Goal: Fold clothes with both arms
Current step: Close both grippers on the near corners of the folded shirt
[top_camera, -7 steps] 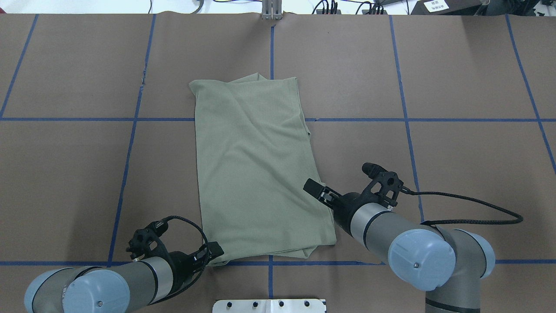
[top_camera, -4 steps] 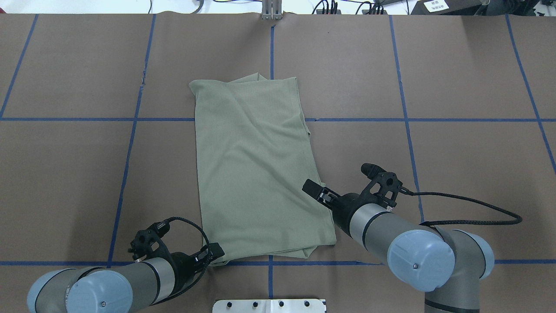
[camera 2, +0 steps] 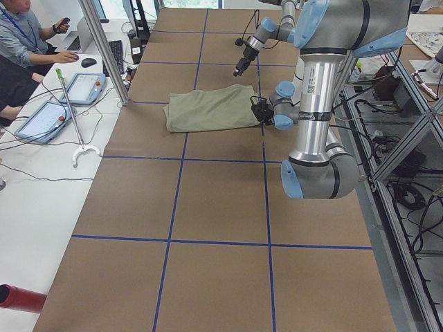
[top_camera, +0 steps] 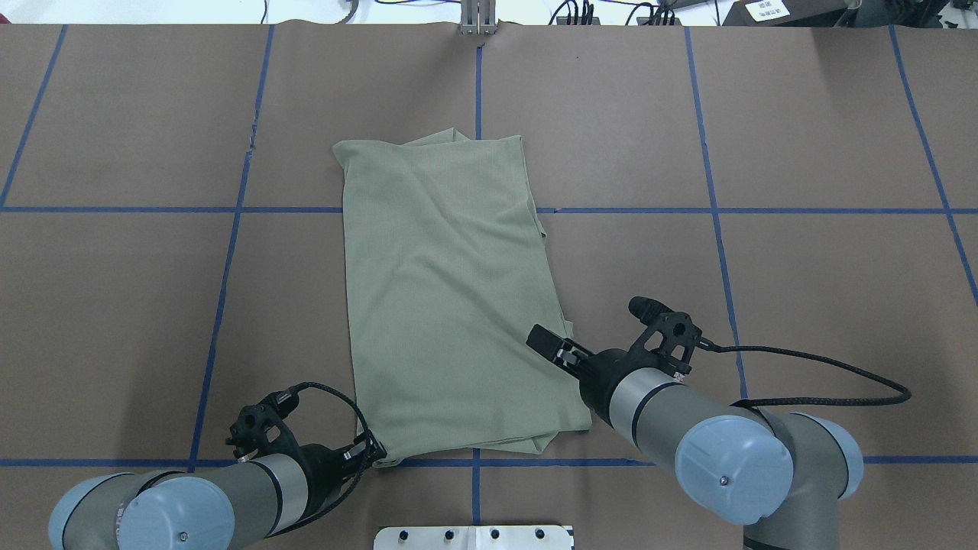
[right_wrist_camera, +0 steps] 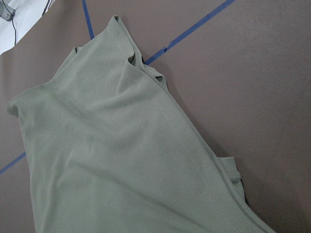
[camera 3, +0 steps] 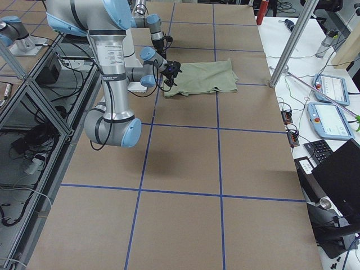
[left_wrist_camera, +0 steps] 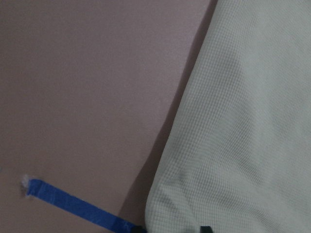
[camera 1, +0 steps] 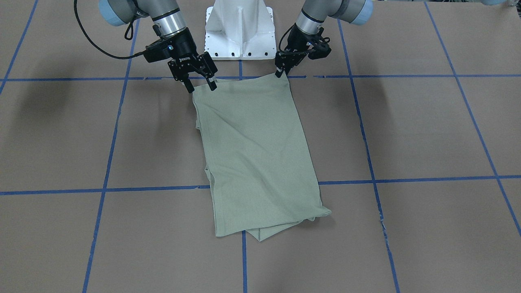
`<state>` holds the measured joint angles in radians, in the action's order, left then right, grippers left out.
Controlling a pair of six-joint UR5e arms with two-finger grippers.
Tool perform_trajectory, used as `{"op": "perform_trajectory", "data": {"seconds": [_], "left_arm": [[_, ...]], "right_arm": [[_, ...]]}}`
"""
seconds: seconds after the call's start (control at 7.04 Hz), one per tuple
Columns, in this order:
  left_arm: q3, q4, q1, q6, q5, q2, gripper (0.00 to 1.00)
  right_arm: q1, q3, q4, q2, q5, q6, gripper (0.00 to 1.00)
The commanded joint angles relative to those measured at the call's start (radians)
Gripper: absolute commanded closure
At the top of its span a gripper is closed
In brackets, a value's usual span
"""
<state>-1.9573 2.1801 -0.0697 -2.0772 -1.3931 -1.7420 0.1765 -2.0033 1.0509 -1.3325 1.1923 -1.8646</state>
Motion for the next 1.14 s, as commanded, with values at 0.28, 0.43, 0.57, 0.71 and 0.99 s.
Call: {"op": "perform_trajectory", "data": {"seconds": [0.28,0.43,0.57,0.71,0.99], "left_arm": [[-0.003,0.001,0.002,0.000,0.000,-0.010,1.00],[-0.006,0.001,0.002,0.000,0.002,-0.011,1.00],[-0.008,0.001,0.001,0.000,0.002,-0.010,1.00],[-0.009,0.001,0.001,0.000,0.002,-0.010,1.00],[-0.011,0.001,0.001,0.000,0.002,-0.010,1.00]], "right_arm": [[-0.071,0.018,0.249,0.083,-0.008,-0.223,0.17],[-0.096,0.044,0.265,0.090,-0.007,-0.235,0.19],[-0.101,0.076,0.265,0.098,-0.007,-0.235,0.19],[-0.104,0.090,0.265,0.096,-0.007,-0.232,0.19],[-0.121,0.098,0.265,0.096,-0.007,-0.232,0.18]]}}
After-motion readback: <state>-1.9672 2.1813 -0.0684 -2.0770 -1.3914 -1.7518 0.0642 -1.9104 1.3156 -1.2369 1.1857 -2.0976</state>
